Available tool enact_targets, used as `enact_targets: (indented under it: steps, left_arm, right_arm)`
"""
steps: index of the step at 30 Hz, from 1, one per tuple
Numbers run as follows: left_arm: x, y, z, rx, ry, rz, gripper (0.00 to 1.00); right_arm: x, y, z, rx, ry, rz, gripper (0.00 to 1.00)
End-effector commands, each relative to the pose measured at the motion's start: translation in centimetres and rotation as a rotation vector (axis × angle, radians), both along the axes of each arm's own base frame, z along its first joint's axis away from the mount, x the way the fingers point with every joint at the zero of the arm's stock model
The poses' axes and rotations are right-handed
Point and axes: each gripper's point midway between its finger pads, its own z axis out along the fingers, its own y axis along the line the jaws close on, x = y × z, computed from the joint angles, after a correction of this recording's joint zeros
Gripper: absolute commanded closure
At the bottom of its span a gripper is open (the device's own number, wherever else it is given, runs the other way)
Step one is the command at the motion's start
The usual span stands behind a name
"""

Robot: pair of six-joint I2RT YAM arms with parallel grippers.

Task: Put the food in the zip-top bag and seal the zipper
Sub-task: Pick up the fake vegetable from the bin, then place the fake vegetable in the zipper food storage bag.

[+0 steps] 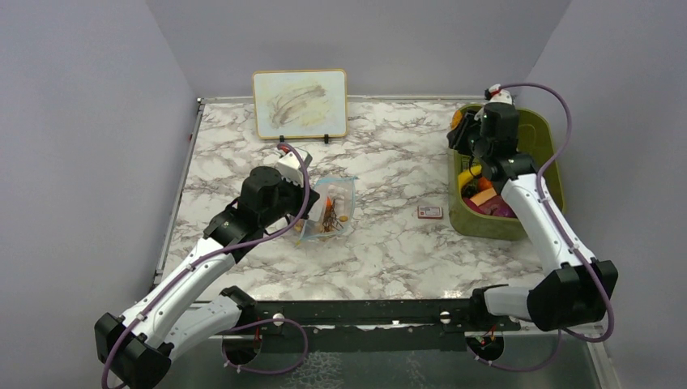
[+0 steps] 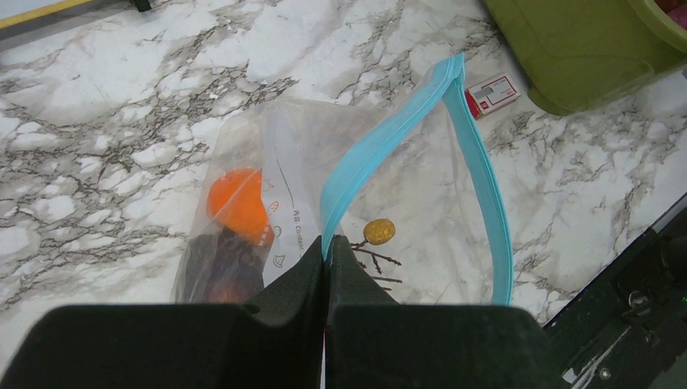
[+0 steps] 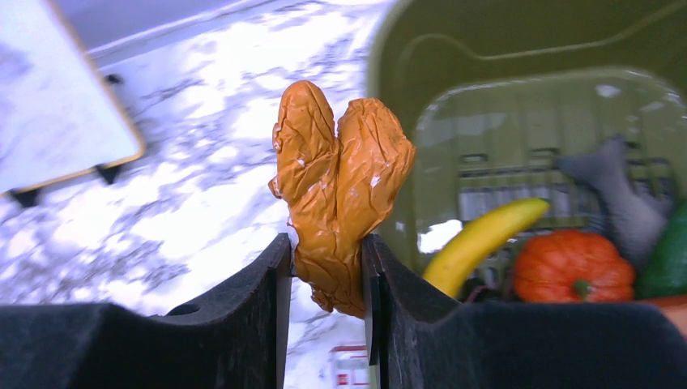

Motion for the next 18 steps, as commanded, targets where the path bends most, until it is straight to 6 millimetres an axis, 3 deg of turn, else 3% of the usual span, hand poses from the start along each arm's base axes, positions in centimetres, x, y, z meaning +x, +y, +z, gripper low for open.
enact_targets:
  steps: [1,11,18]
  left_arm:
    - [0.9,-0.7,1.9,-0.051,-0.015,0.021,1.0]
    - [2.5,-1.2,3.9,-0.071,0.014,0.075,1.0]
    - [2.7,-1.8,4.3,-0.095,0.033,0.077,1.0]
  right_arm:
    - [-2.8,6.0,2.3,0.071,-0.035,0.176,0.86]
    - [-10.6,20.5,4.4,0.273,-0.062,0.561,0.86]
    - [-15.4,27.0,4.3,0.39,-0.03,0.75,0.86]
